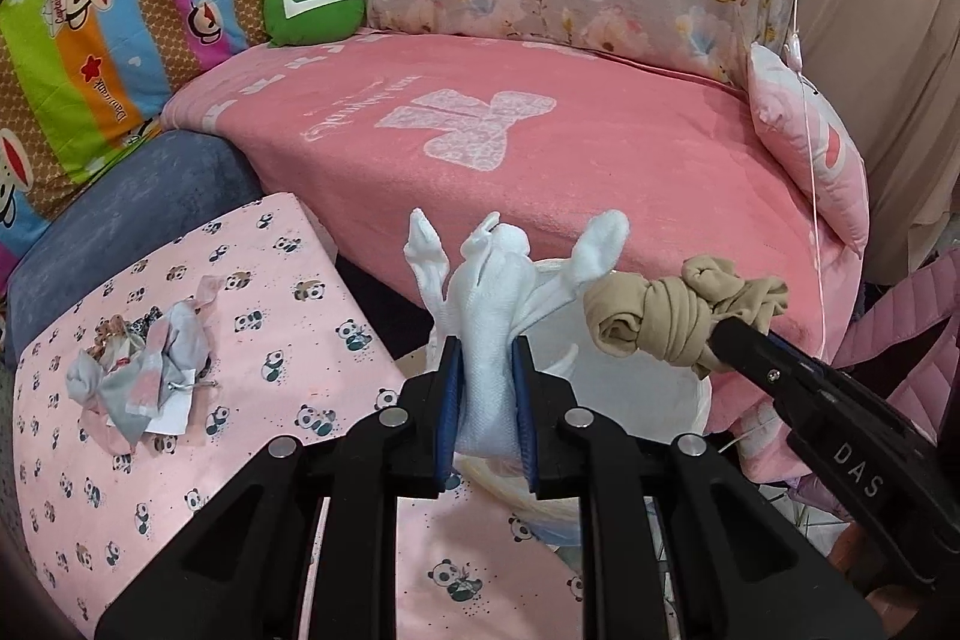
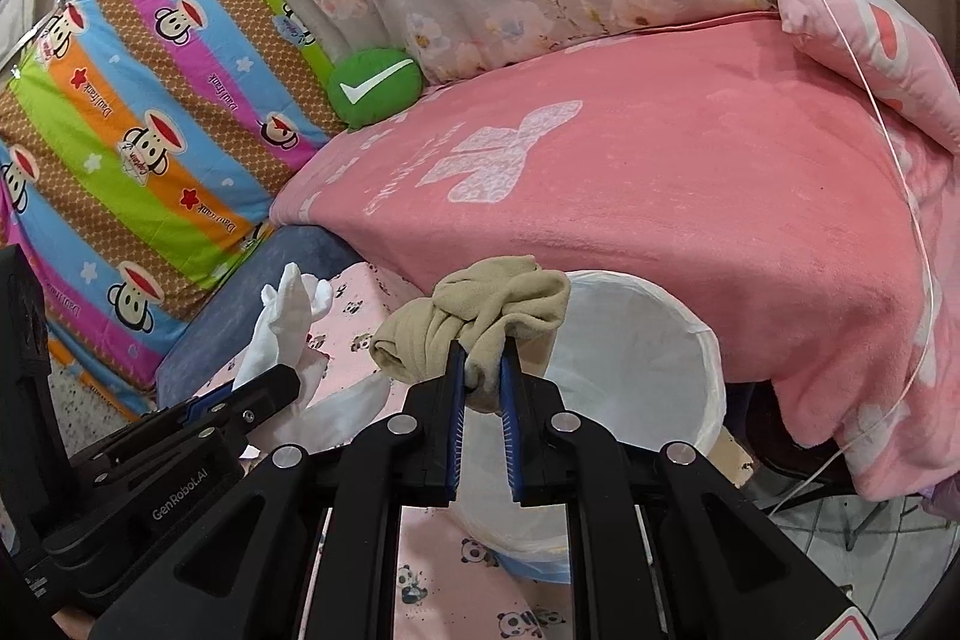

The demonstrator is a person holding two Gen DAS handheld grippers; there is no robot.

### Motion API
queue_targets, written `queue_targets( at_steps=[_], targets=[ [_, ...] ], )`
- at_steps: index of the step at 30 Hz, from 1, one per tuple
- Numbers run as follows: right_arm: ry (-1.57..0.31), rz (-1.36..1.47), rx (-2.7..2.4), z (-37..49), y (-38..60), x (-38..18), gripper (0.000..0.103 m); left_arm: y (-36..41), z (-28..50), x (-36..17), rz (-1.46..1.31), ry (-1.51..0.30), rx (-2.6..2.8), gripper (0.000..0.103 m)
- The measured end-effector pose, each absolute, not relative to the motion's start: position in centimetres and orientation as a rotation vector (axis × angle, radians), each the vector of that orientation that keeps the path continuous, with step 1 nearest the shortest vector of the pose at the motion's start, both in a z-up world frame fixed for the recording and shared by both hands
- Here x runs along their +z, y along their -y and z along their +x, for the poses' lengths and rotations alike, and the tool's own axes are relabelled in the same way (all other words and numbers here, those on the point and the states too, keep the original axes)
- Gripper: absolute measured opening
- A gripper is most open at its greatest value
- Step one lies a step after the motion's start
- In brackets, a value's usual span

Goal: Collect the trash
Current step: 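Carry both items over the white basket and open both tools to drop them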

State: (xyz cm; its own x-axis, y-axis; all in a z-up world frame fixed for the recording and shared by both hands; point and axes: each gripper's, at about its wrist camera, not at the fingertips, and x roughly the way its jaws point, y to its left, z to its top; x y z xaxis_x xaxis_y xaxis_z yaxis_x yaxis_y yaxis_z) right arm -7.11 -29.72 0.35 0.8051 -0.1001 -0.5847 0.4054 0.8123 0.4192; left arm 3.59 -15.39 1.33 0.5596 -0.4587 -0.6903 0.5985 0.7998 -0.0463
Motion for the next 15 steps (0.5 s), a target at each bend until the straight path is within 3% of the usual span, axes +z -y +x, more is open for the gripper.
queue_targets(
  at_steps=[13,14,15],
  targets=[
    [-0.593,0.585,-0.323,-7.0,32.5,-1.5,0.013,19.1,4.0,0.0,0.239,-0.767,-0.67,0.018],
    [-0.602,0.579,-0.324,-6.7,32.5,-1.7,0.013,19.3,4.2,-0.2,0.234,-0.781,-0.682,0.02],
    [-0.609,0.578,-0.329,-6.6,32.7,-1.8,0.013,19.5,4.4,-0.5,0.233,-0.796,-0.685,0.03]
  ],
)
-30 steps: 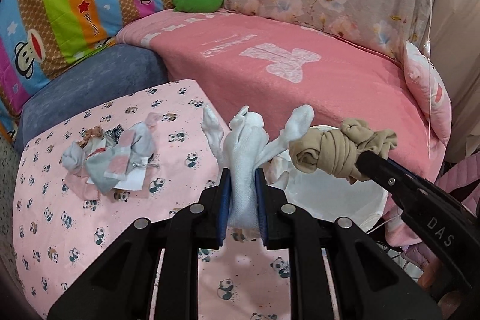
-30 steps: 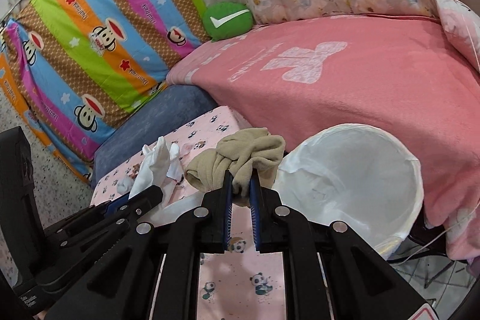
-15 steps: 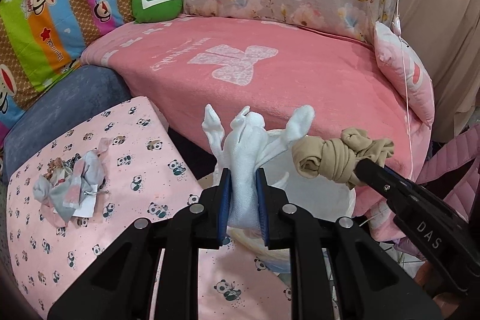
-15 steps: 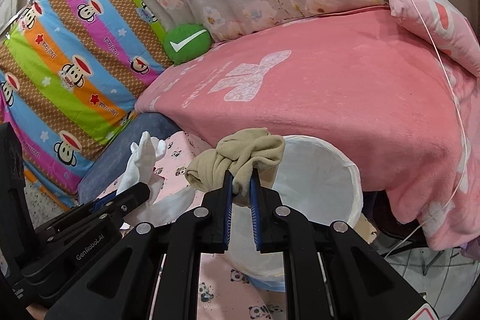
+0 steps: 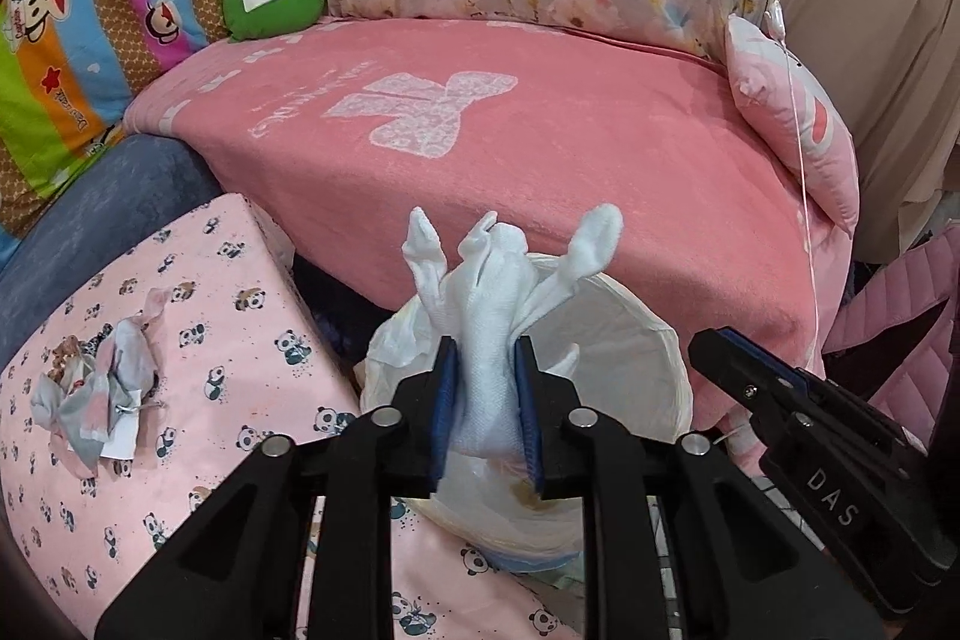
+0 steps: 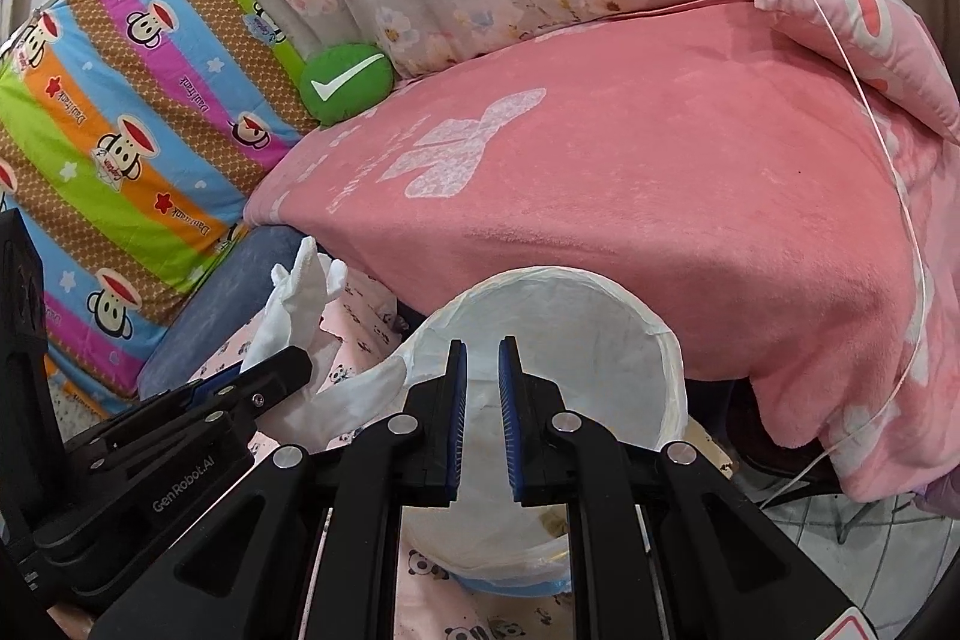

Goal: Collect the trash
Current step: 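Carry both items over the white basket and open both tools to drop them, then move both open tools back to the clothing pile on the table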

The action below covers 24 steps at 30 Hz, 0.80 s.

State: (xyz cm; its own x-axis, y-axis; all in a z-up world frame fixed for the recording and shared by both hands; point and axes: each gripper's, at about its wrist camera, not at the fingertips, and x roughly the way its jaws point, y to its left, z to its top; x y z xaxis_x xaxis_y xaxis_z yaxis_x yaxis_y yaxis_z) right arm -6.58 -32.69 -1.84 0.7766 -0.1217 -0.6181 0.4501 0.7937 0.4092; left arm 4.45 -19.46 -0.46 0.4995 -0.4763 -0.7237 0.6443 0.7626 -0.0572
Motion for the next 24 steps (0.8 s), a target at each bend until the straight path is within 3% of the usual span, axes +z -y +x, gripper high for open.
queue_targets(
  at_steps=[1,3,5,9,24],
  targets=[
    [-0.612,0.58,-0.336,-6.5,32.8,-2.0,0.014,19.5,4.6,-0.6,0.232,-0.8,-0.679,0.037],
    [-0.614,0.592,-0.339,-6.6,32.9,-2.1,0.019,19.5,4.6,-0.7,0.239,-0.776,-0.643,0.069],
    [-0.616,0.591,-0.349,-6.7,33.0,-2.2,0.021,19.4,4.5,-0.7,0.243,-0.75,-0.619,0.078],
    [-0.62,0.584,-0.369,-7.1,32.8,-2.0,0.03,19.2,4.6,-0.6,0.245,-0.749,-0.612,0.078],
    [-0.625,0.551,-0.323,-7.0,29.6,-1.2,0.037,15.1,5.1,0.0,0.165,-0.773,-0.541,0.078]
  ],
)
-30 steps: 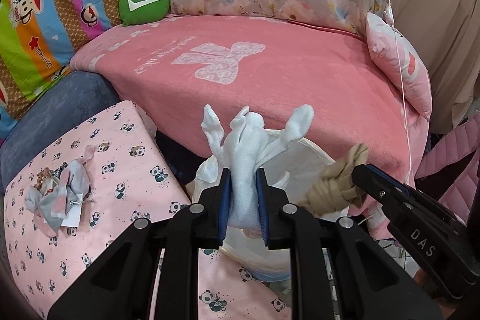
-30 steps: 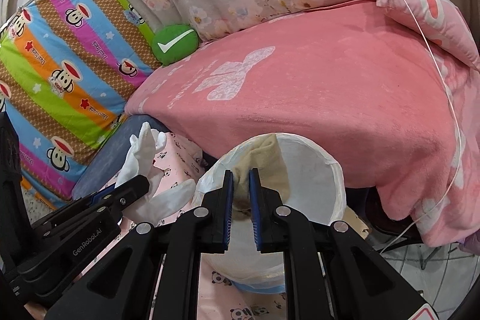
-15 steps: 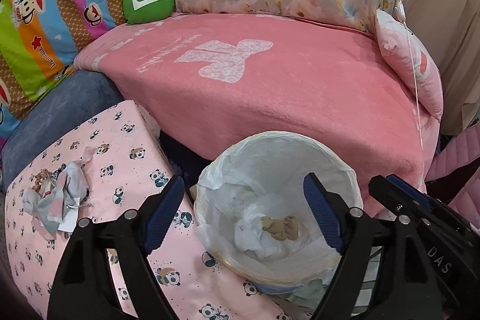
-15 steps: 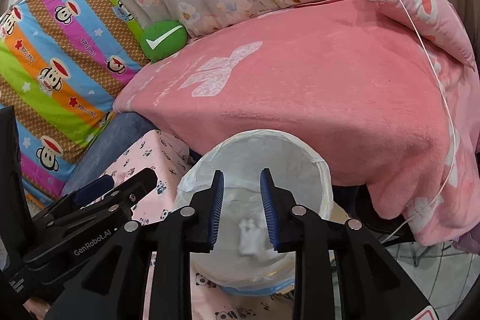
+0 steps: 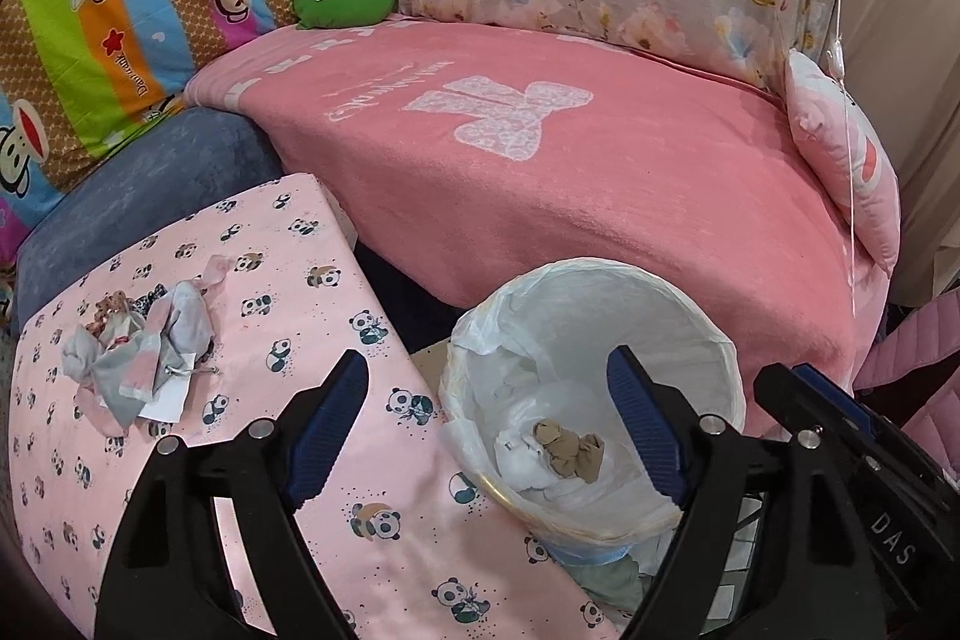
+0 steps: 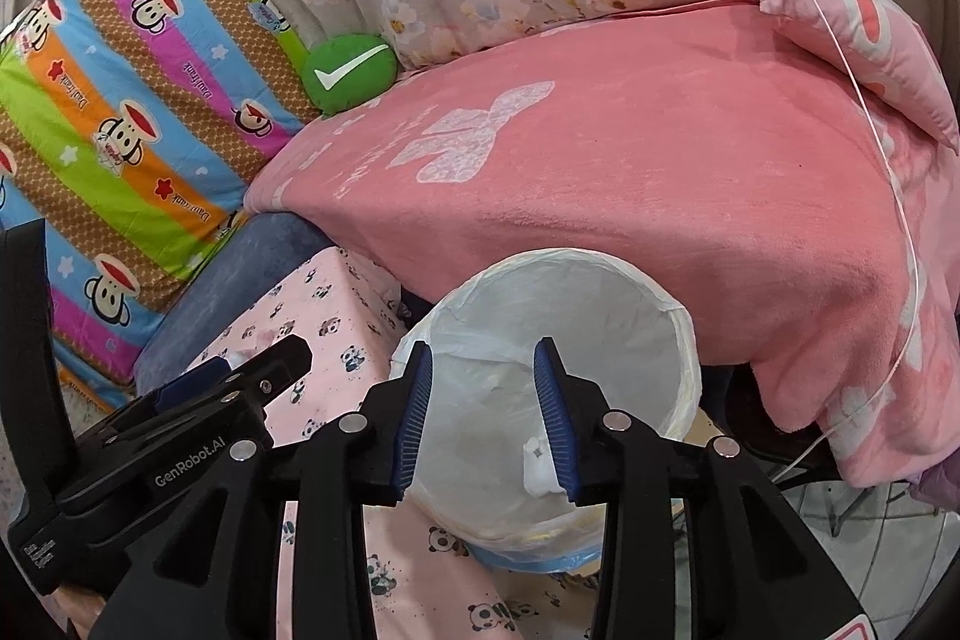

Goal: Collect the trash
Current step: 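Move both open tools back to the clothing pile on the table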

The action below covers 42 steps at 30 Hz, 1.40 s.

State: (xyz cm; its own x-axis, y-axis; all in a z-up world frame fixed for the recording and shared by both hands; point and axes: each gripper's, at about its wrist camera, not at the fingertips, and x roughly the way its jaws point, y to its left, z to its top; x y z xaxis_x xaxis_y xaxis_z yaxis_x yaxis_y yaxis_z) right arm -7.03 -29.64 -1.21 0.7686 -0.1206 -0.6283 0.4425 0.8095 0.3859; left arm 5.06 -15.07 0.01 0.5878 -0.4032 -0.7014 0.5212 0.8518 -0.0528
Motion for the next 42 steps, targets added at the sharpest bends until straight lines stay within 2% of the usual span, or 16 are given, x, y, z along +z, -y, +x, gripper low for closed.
queue_targets(
  at_steps=[22,42],
  targets=[
    [-0.651,0.441,-0.213,-4.1,21.6,0.7,0.038,7.0,6.0,1.2,0.056,-0.764,-0.447,0.078],
    [-0.714,0.328,-0.098,1.0,13.2,0.7,0.038,-2.8,9.2,-0.1,-0.06,-0.804,-0.311,0.078]
  ],
)
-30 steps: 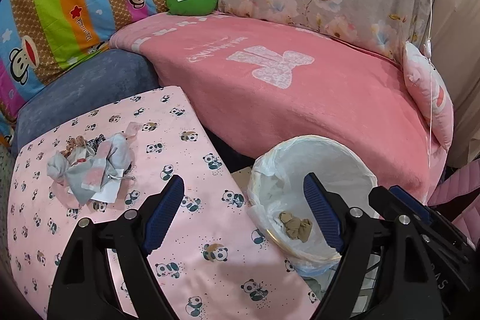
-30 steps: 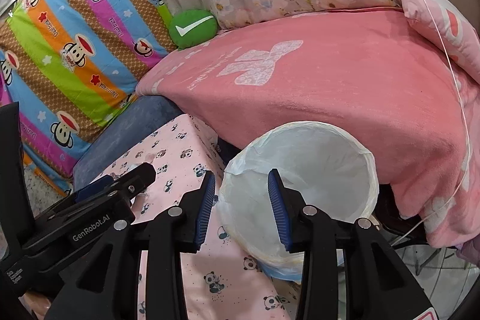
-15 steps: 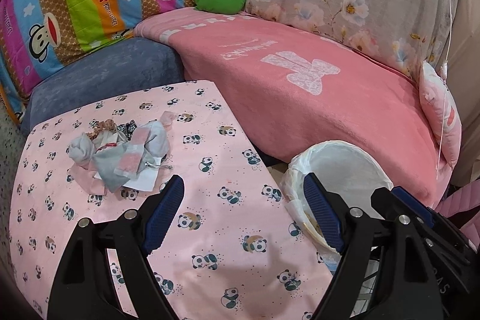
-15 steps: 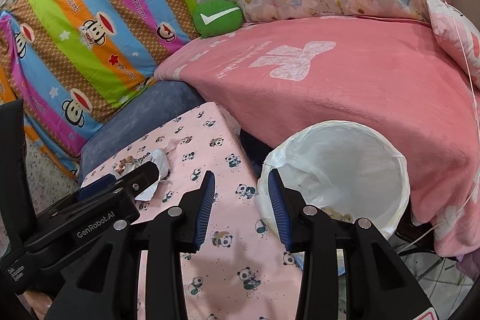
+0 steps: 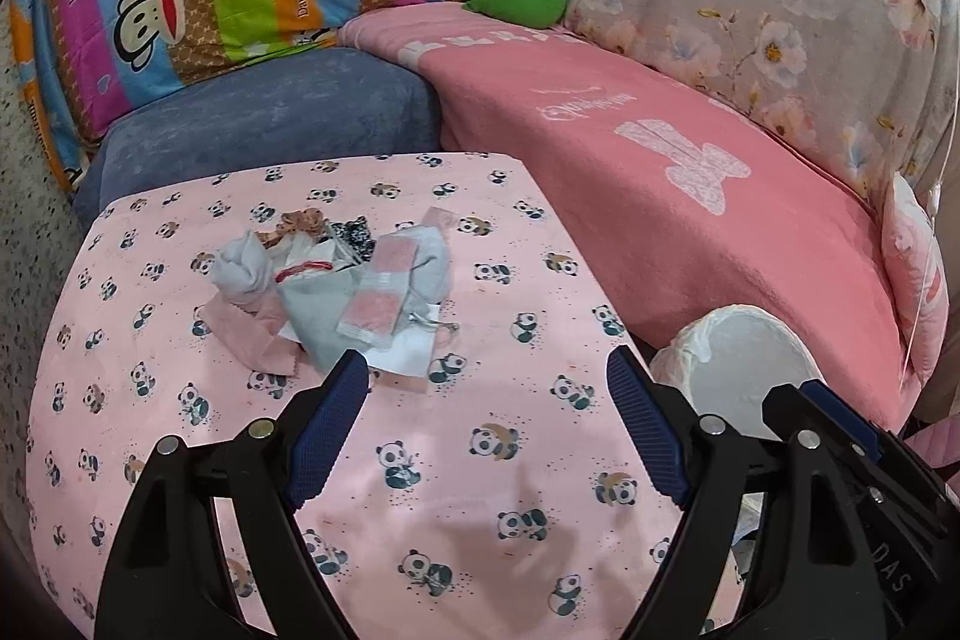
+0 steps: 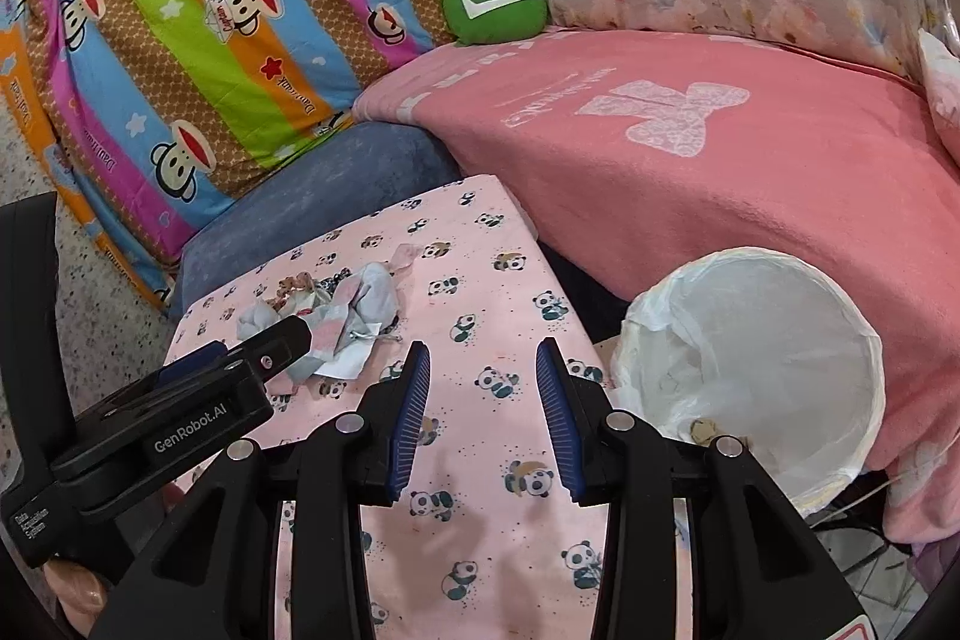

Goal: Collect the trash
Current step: 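Move both open tools back to the clothing pile on the table, then grasp the light blue sock with the left tool while the right tool grasps the pink cloth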

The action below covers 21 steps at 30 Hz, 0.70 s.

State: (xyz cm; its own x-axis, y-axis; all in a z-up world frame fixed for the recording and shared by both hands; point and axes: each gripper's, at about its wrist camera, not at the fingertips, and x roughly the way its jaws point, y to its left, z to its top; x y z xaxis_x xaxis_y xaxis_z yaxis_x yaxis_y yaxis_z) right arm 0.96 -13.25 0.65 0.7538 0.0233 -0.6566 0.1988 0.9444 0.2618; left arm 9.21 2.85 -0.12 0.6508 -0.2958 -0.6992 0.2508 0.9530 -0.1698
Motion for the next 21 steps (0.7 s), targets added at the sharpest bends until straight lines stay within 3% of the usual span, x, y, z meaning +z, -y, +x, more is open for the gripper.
queue_targets(
  at_steps=[21],
  targets=[
    [-0.846,0.321,0.091,14.9,4.3,-4.6,0.038,-13.7,16.5,-4.8,-0.165,-0.883,-0.12,0.078]
  ],
)
